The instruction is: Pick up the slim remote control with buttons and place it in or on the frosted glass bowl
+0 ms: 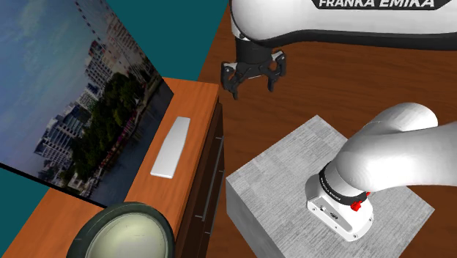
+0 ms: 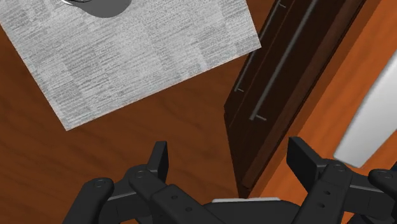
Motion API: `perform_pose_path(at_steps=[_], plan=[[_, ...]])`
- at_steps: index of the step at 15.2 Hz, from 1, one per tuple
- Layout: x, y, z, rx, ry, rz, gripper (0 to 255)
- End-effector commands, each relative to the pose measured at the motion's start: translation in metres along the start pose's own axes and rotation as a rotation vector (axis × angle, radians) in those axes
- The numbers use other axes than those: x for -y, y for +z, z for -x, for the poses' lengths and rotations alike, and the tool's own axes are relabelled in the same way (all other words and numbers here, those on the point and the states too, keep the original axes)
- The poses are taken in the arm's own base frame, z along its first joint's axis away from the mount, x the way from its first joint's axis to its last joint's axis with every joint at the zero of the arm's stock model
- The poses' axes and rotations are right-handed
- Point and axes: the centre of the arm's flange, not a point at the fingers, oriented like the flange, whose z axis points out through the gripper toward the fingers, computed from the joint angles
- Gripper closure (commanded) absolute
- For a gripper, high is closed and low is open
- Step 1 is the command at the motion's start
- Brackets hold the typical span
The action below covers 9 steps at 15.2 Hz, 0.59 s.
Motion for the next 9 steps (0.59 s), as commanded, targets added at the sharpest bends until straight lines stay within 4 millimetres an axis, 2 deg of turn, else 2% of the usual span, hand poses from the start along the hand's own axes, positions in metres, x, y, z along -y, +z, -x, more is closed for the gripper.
perform_pose_path(at_steps=[1,9], plan=[[0.023,0.010,0.005,-0.003,0.046,-0.008,0],[0.115,0.055,0.009,-0.013,0.216,-0.034,0]])
